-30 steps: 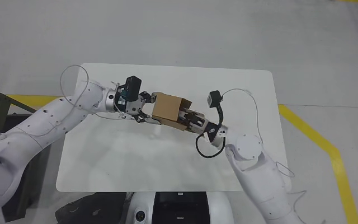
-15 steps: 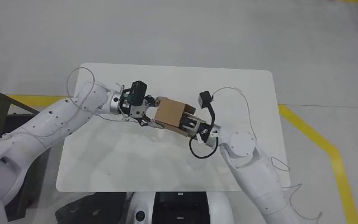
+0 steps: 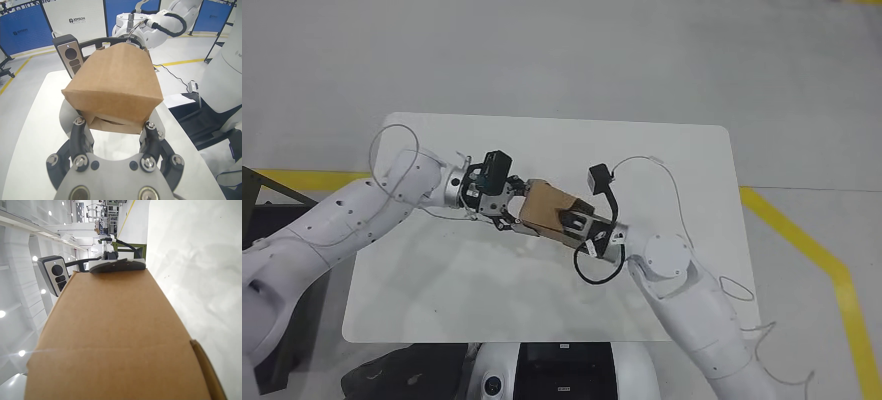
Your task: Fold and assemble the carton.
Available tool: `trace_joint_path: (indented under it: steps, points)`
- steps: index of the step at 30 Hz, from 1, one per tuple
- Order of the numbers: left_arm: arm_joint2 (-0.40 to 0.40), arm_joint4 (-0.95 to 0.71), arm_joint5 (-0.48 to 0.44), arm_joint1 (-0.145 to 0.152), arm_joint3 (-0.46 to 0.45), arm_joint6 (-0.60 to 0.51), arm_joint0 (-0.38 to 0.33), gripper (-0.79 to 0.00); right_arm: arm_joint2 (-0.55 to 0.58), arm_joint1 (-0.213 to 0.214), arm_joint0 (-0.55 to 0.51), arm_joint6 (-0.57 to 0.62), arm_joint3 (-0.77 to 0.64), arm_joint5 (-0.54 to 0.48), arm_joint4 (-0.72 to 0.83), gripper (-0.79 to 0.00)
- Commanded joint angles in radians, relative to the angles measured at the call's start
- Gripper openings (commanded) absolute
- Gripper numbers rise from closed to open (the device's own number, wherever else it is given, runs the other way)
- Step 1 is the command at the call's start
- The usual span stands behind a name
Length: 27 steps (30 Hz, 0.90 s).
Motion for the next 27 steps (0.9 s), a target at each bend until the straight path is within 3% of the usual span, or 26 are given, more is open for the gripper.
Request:
trace_joint_path:
  steps: [1,27]
  points:
    - [0.000,0.002,0.000,-0.001,0.001,0.000,0.000,-0.212,-0.001,0.000,0.001,-0.005,0.003,0.000,0.002,-0.785]
    - [0.000,-0.032,0.000,0.023,0.039,0.000,-0.012,-0.234,0.182,0.050,-0.172,-0.051,-0.167,-0.056,0.022,-0.785]
